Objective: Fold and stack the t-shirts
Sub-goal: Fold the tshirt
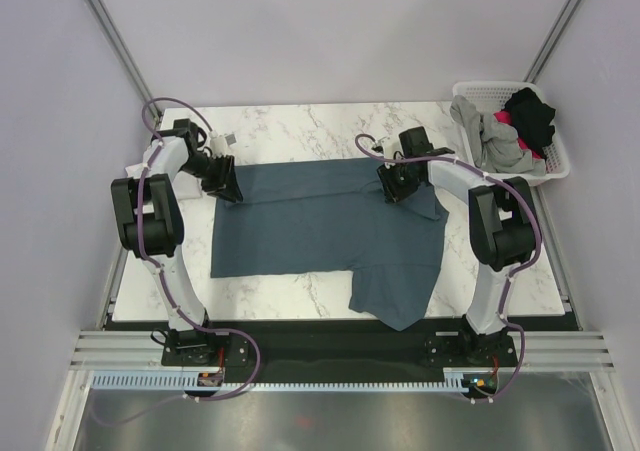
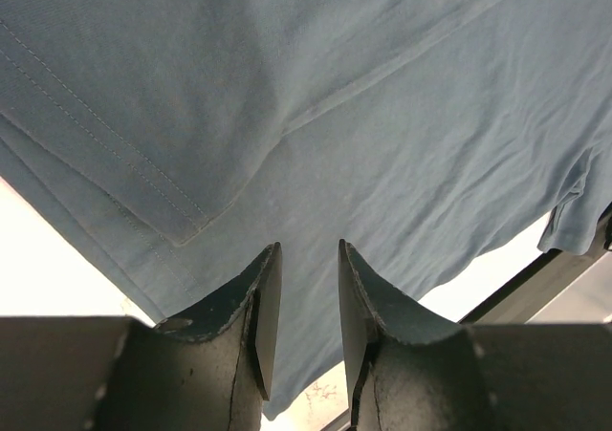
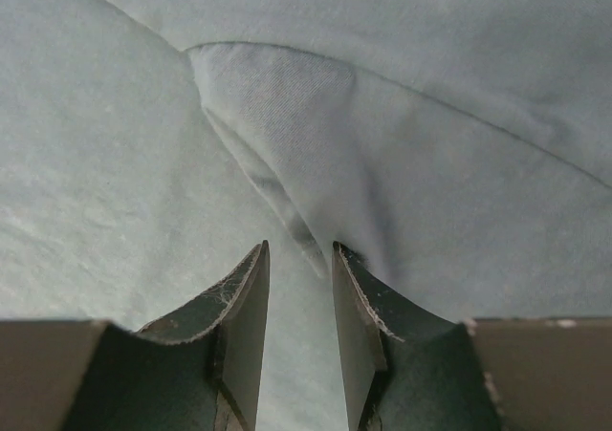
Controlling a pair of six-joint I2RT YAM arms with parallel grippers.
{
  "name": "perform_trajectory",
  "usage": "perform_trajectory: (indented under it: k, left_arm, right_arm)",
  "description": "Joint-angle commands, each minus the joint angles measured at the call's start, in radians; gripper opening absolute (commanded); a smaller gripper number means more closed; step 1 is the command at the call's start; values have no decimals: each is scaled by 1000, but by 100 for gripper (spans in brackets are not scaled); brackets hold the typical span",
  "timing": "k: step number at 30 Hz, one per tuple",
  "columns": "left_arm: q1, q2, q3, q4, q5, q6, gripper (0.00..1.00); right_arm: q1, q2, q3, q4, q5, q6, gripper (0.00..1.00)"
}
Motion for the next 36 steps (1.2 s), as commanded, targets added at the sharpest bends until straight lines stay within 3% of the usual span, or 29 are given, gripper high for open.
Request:
perform_trajectory:
  k: [1,18,36]
  left_arm:
    - [-2,9,3,9,26,-31,37]
    - [-3,-2,-15,24,46,-38,37]
    - [-3,-17,-38,31,37,-32,36]
  right_arm:
    - [0,21,46,16,9,-22,40]
    - [56,-187,-44,-19,-15,-22,40]
    - [70,-28,23,-28,-34,-51,39]
